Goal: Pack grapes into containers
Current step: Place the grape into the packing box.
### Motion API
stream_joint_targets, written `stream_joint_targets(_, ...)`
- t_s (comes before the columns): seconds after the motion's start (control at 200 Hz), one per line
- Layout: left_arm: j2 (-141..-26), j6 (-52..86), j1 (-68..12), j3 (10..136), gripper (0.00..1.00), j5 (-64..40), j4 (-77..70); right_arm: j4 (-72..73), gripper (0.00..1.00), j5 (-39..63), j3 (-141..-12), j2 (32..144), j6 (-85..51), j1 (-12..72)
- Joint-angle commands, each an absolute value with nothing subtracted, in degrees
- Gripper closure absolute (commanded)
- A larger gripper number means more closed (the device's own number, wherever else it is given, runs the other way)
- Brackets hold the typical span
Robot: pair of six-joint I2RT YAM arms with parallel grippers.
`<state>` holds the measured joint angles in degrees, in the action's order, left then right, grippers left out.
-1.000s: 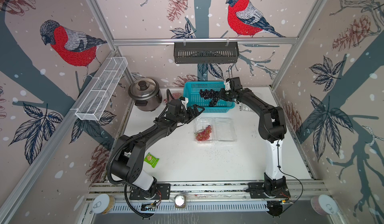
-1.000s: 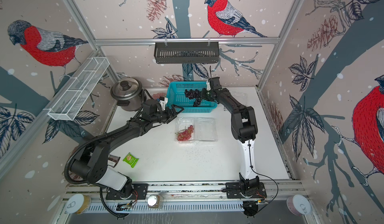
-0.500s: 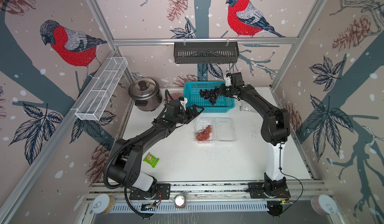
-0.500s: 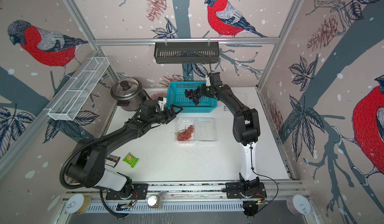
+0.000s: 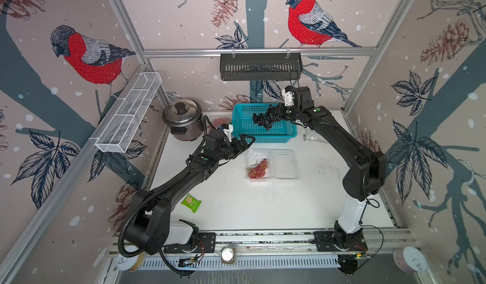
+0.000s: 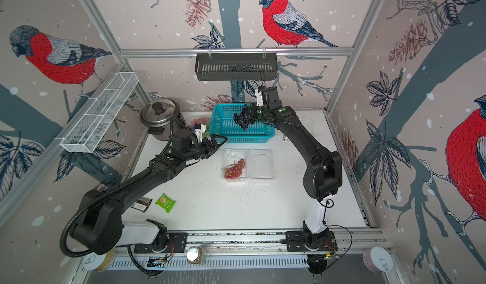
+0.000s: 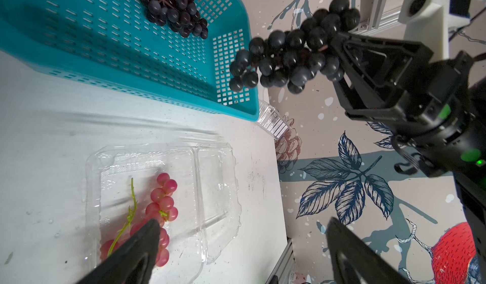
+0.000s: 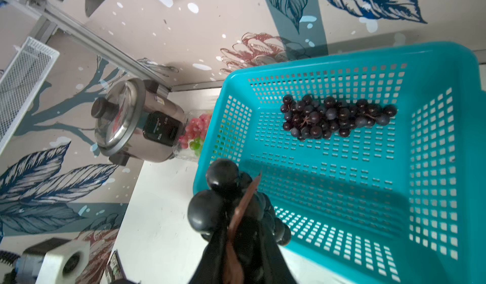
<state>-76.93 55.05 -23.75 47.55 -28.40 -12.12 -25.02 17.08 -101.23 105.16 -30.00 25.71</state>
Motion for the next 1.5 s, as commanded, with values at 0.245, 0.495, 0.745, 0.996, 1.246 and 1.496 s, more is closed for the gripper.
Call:
stream_joint_targets(0.245, -71.7, 55.6, -23.6, 41.5, 0.02, -26.3, -12.1, -17.2, 0.78, 14.0, -81.4, 93.1, -32.9, 32.9)
stream_joint_targets(0.495, -70.7, 57.6, -23.6, 36.9, 0.03, -27.7, -14.8, -9.3, 0.78, 14.4, -71.0, 92.4, -36.1, 38.1)
stream_joint_targets(0.745, -69.7, 57.9, -23.6, 35.4, 0.03, -27.3, -14.7, 0.2, 0.78, 15.1, -66.0, 94.8, -38.2, 40.2)
stream_joint_targets(0.996, -70.0, 57.9, -23.6, 35.2, 0.03, -27.1, -14.9, 7.8, 0.77, 16.0, -62.7, 95.5, -39.1, 40.3)
stream_joint_targets(1.246, -72.1, 58.5, -23.6, 35.2, 0.03, -27.9, -16.6, 11.9, 0.75, 14.8, -57.2, 95.6, -40.7, 39.6)
stream_joint_targets(1.496, -73.9, 58.7, -23.6, 35.0, 0.03, -28.3, -17.9, 13.4, 0.69, 14.1, -53.6, 96.5, -41.6, 39.4)
